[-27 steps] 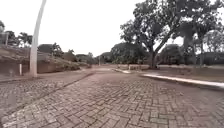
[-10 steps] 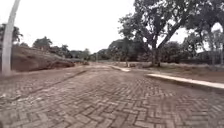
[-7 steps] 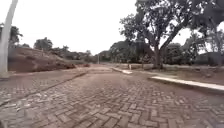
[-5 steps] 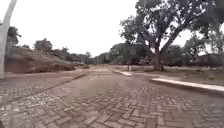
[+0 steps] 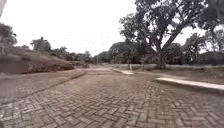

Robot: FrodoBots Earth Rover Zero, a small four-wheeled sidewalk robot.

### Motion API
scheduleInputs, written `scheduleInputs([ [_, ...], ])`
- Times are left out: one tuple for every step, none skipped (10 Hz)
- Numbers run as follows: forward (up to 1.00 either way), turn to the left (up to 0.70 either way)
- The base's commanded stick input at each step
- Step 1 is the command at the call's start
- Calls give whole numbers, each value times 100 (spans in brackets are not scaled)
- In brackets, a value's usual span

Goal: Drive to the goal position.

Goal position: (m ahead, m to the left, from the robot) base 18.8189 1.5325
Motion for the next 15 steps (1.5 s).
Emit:
scheduleInputs([
  [100, 0],
  [100, 0],
  [100, 0],
  [100, 0],
  [100, 0],
  [100, 0],
  [100, 0],
  [100, 0],
  [100, 0],
  [100, 0],
  [100, 0],
  [100, 0],
  [100, 0],
  [100, 0],
  [100, 0],
])
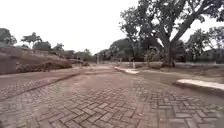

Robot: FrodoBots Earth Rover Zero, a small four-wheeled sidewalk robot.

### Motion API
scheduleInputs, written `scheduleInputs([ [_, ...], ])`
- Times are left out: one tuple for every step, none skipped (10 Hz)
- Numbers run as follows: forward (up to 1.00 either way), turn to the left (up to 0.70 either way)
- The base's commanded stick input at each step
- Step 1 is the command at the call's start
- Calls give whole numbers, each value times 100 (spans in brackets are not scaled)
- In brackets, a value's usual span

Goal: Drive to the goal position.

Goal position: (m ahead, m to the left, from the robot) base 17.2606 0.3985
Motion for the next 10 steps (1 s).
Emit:
scheduleInputs([
  [100, 0],
  [100, 0],
  [100, 0],
  [100, 0],
  [100, 0],
  [100, 0],
  [100, 0],
  [100, 0],
  [100, 0],
  [100, 0],
])
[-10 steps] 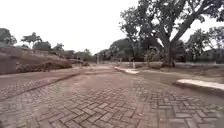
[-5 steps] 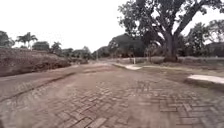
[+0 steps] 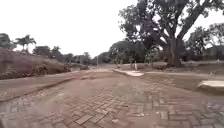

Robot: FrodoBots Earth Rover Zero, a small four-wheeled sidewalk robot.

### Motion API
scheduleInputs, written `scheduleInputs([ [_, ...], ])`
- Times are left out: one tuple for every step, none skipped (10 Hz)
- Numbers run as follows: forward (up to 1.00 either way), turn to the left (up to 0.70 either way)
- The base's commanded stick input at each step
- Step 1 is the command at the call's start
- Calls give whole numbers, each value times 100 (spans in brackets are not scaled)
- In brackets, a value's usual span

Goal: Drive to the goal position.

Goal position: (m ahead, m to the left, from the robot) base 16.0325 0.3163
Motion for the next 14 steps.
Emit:
scheduleInputs([
  [100, 0],
  [100, 0],
  [100, 0],
  [100, 0],
  [100, 0],
  [100, 0],
  [100, 0],
  [100, 0],
  [100, 0],
  [100, 0],
  [100, 0],
  [100, 0],
  [100, 0],
  [100, 0],
])
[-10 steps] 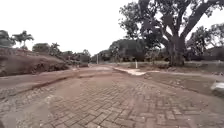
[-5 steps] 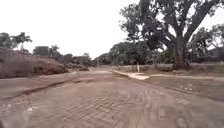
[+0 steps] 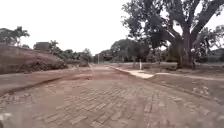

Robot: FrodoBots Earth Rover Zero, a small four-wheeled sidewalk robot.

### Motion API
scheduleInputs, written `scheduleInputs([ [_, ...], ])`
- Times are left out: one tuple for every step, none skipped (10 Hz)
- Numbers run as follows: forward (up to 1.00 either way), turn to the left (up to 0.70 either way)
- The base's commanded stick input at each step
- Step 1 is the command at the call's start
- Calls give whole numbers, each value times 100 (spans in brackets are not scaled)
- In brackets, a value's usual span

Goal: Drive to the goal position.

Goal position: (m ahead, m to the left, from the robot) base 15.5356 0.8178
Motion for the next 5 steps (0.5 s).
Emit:
scheduleInputs([
  [100, 0],
  [100, 0],
  [100, 0],
  [100, 0],
  [100, 0],
])
